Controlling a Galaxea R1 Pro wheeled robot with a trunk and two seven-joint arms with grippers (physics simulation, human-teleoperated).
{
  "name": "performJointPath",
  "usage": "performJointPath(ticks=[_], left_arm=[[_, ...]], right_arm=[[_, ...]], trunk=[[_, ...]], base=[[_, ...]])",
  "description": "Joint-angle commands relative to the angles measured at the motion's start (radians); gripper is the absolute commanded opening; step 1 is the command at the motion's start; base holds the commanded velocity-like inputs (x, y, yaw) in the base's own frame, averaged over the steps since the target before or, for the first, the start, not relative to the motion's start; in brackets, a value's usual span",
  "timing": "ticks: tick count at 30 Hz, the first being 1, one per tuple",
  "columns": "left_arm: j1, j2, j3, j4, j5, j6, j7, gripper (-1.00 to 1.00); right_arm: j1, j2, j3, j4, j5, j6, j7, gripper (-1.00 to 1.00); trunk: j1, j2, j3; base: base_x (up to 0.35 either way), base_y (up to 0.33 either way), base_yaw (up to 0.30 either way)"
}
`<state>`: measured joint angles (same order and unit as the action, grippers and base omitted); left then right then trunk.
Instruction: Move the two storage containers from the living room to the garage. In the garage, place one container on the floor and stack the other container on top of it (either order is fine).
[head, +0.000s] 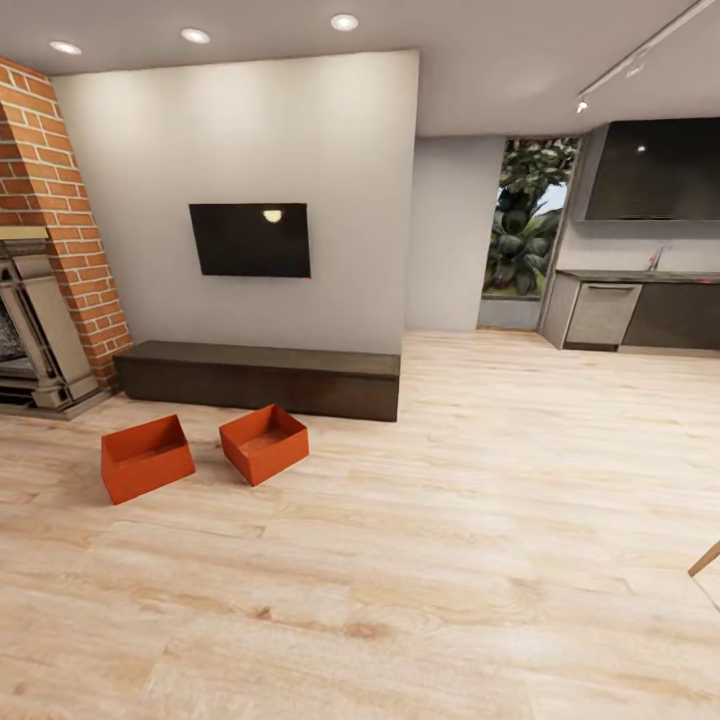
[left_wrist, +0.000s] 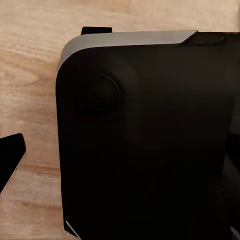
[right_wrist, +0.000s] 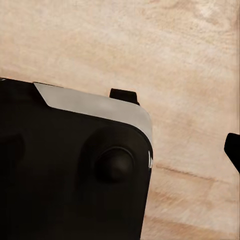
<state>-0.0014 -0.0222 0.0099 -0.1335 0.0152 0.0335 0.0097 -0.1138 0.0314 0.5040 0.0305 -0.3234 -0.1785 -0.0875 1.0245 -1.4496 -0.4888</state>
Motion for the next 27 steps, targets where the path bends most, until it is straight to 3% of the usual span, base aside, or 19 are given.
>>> performJointPath(ticks=[1,27], left_arm=[[0.000,0.000,0.001,-0.001,0.002,0.003,0.001,1.00],[0.000,0.001,0.001,-0.001,0.000,0.002,0.001,1.00]], right_arm=[[-0.001,0.001,0.008,0.003,-0.008,-0.006,-0.001,1.00],[-0.001,0.001,0.008,0.003,-0.016,-0.006,-0.001,1.00]], trunk=[[0.001,0.000,-0.001],[0.001,0.000,-0.001]], base=[[0.322,0.000,0.000],[0.322,0.000,0.000]])
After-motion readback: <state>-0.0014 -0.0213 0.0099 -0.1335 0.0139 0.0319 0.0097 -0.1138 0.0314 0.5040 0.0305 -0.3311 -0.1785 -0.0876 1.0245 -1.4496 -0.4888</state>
